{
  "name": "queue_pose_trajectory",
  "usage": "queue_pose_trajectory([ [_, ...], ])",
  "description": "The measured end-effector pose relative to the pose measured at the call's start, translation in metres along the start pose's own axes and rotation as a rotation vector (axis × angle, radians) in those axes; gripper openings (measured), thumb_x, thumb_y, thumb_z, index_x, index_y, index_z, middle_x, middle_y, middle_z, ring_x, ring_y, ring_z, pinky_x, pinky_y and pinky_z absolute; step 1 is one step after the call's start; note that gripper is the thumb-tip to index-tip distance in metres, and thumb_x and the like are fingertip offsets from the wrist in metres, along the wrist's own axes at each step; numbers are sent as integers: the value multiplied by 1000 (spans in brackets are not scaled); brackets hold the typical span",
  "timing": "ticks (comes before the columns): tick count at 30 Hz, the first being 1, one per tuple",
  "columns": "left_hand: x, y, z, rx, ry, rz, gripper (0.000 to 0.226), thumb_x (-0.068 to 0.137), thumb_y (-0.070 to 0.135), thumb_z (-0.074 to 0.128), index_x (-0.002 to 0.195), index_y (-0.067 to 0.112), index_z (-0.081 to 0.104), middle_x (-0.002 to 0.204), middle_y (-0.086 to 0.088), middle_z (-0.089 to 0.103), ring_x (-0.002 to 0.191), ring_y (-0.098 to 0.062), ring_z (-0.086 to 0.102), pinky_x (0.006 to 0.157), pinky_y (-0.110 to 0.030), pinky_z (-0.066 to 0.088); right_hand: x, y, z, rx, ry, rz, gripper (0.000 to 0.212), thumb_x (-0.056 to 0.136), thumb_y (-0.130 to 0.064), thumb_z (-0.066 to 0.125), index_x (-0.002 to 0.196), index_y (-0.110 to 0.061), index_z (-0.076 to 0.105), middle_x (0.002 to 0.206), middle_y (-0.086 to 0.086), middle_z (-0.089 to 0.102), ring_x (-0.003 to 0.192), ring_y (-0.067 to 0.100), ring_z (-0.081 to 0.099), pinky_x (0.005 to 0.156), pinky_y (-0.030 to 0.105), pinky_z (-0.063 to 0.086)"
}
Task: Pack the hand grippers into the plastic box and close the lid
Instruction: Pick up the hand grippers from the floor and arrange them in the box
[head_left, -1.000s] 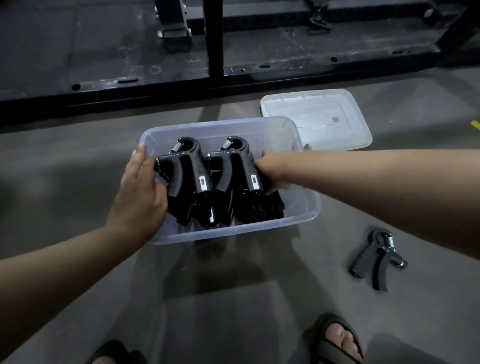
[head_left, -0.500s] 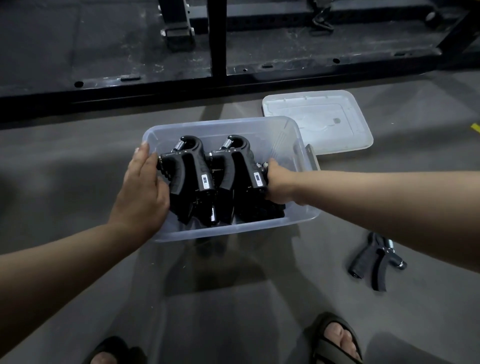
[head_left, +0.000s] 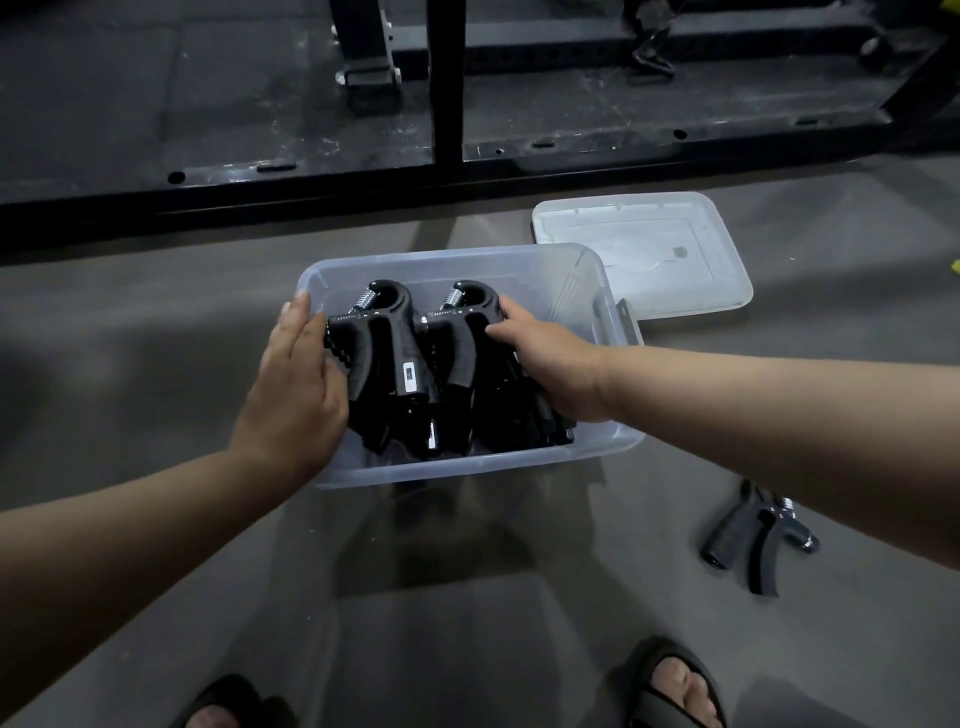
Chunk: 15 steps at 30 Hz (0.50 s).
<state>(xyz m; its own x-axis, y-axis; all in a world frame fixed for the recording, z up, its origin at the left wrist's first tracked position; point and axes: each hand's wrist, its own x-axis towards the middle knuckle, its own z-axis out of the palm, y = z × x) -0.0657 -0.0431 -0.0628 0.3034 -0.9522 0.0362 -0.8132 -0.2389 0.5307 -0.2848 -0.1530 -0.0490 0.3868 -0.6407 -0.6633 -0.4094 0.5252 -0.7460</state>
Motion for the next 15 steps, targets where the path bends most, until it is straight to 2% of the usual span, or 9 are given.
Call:
queue_pose_trajectory([
  [2,1,1,0,-7,4,-1,51,97,10,38,147,8,32,161,-5,14,148,-18,10,116,-26,9,-7,-4,3,68,15,0,44,85,-46,47,128,-42,52,130,6,61,114,28,61,99,55,48],
  [4,0,1,0,-10,3,-4,51,97,11,38,148,10,32,161,-4,14,148,-17,9,116,-26,9,-6,2,7,44,40,11,54,75,-62,45,124,-42,57,136,0,57,123,24,54,105,52,43],
  [6,0,0,0,-13,-1,-3,51,98,12,37,148,10,31,161,-3,13,148,-16,8,116,-26,8,-3,4,4,65,59,44,55,76,-64,46,117,-34,66,128,0,63,116,24,59,102,49,46],
  [8,0,-1,1,-18,-7,2,51,98,12,37,149,9,30,161,-4,12,148,-16,7,116,-26,7,-4,0,-6,76,175,54,34,89,-43,47,93,-18,70,95,7,69,89,26,64,84,38,53],
  [9,0,-2,1,-20,-8,5,52,98,12,36,149,9,29,161,-4,12,148,-17,7,117,-27,7,-2,0,-13,40,268,39,25,91,-28,45,85,-15,66,85,9,64,80,25,60,75,34,49],
  [11,0,-3,1,-27,-5,6,52,98,12,36,150,10,29,161,-3,12,148,-16,7,117,-27,7,-4,6,-22,-117,412,45,20,85,-12,43,87,-10,62,84,8,63,75,23,58,65,29,44],
  [13,0,-3,2,-39,-3,0,52,99,13,36,150,11,28,162,-2,11,148,-15,7,116,-26,7,-8,15,-22,-248,414,76,28,83,-9,39,97,-7,63,88,8,63,73,23,59,57,24,46],
  [15,1,-3,2,-42,-1,2,52,99,13,36,150,12,28,161,-2,12,148,-14,8,116,-25,7,-12,20,-19,-228,389,122,26,90,-3,37,101,-11,59,87,5,57,64,17,48,46,19,38],
])
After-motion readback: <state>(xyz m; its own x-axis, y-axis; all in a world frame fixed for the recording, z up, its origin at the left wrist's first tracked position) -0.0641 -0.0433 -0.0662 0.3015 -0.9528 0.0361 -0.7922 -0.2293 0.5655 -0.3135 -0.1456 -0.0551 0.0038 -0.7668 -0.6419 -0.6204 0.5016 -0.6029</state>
